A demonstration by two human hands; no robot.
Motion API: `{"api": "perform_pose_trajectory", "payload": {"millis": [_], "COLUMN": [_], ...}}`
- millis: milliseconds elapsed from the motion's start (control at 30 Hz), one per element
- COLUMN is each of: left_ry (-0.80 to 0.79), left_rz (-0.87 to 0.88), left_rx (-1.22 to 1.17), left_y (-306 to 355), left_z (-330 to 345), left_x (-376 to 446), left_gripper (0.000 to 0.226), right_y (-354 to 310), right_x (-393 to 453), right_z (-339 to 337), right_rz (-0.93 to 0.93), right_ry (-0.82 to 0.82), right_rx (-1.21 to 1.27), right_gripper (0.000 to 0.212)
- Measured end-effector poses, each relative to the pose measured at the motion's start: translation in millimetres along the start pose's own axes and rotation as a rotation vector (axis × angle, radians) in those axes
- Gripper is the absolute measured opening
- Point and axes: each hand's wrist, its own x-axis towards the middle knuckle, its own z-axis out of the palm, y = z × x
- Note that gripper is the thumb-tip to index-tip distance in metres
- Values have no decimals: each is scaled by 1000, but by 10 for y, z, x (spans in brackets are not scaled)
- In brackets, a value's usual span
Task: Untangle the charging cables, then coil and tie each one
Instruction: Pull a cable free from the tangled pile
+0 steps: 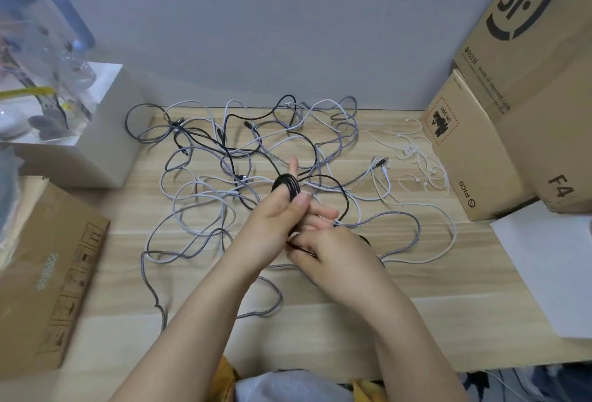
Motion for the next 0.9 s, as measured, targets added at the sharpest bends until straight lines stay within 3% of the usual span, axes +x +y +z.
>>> {"api": "perform_pose_trajectory", "payload": {"millis": [100, 167, 300, 367, 467, 567, 600, 667, 767, 900], "left_ry": [58, 45, -178, -286, -331, -521, -512, -337, 54, 200], "left_rz": [-56, -136, -249, -236, -169, -69, -46, 11, 71, 88], "left_rx": [367, 405, 269, 40, -398, -914, -1032, -1068, -777, -504], "left_y": [5, -1, 46, 72, 88, 140, 204, 293, 271, 139], "left_z": [-42, -66, -77, -105, -153, -125, -128, -112, -27, -24], "left_x": [-49, -88, -164, -193, -195, -160, -134, -91, -57, -19], "left_gripper": [18, 30, 63, 56, 37, 34, 36, 45, 62, 66], "right_y": [7, 63, 186, 204, 231, 224, 217, 218, 228, 178], "right_x": [-52, -49, -2, 28, 78, 113, 119, 125, 115, 86], "right_z": [-104, -154, -123, -101, -63, 28, 80, 166, 201, 186], "right_rz": [19, 48, -2, -46, -110, -116, -101, -70, -12, -20], "right_ry": [47, 123, 442, 539, 580, 361, 278, 168, 33, -35], "right_rx": [51, 106, 419, 518, 663, 852, 868, 769, 490, 269], "right_gripper": [17, 12, 13, 6, 18, 31, 35, 36, 20, 38]}}
